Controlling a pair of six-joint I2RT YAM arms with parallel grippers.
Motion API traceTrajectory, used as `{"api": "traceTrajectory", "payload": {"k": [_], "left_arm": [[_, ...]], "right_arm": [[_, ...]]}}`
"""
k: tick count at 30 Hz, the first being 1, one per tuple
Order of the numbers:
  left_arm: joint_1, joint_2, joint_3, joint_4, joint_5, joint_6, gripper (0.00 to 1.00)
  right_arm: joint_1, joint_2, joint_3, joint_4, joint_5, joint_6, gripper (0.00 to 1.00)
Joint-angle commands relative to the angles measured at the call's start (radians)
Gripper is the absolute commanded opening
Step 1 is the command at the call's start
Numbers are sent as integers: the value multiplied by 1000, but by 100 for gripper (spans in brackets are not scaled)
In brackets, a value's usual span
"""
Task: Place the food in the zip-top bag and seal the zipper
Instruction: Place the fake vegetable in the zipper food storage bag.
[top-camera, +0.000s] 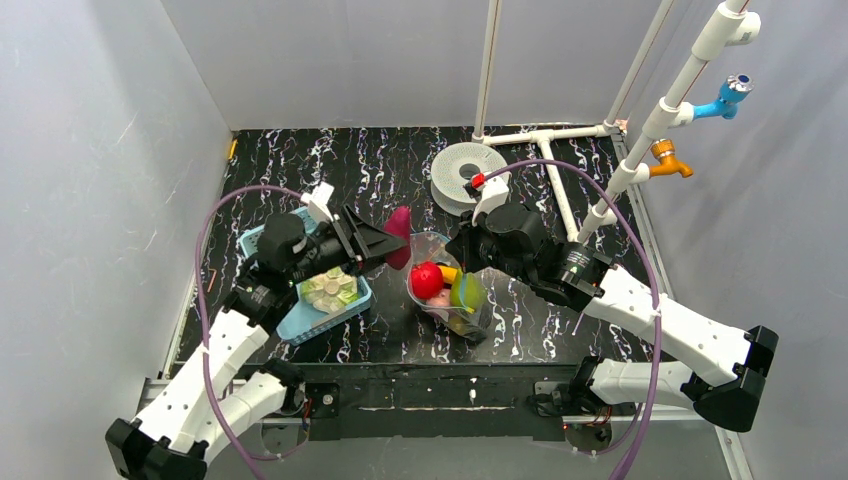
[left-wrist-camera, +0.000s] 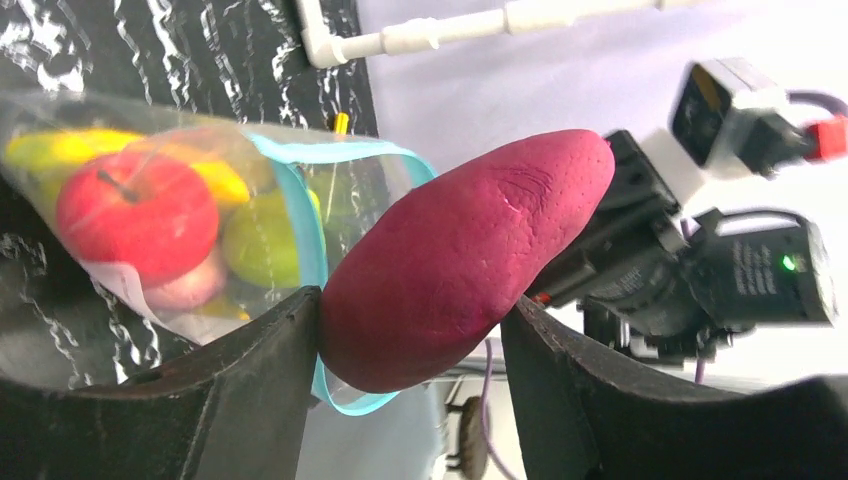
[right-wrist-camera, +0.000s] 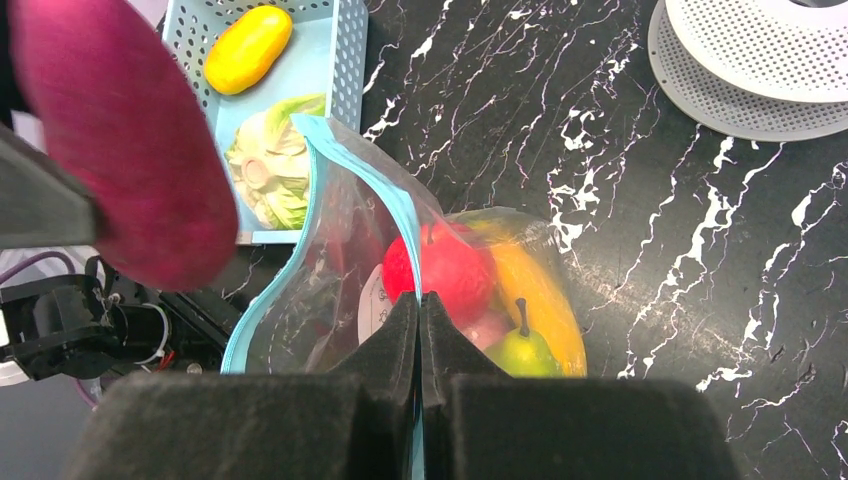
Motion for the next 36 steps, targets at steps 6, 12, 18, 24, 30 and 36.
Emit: {"api": "traceTrajectory", "payload": {"k": [6,12,18,24,30,36], "left_arm": [[-332,-45,-39,30,-551,-360,31],[-521,-10,-12,-100,-767,-510,38],[-582,62,41,-181,-795,-569,40],[-600,53,60,-217,-838,-538,58],[-601,64,47,-184,-813,-521,75],[-601,58,50,-180,-821,-488,87]], "right_arm": [[5,-9,24,60,5,12,1],[5,-16,20,60,15,12,1],[5,-7,32,50,14,9,1],[5,-10,32,49,18,7,1],[5,2,40,49,10,6,1],[5,-1,33,49,11,6,1]]}}
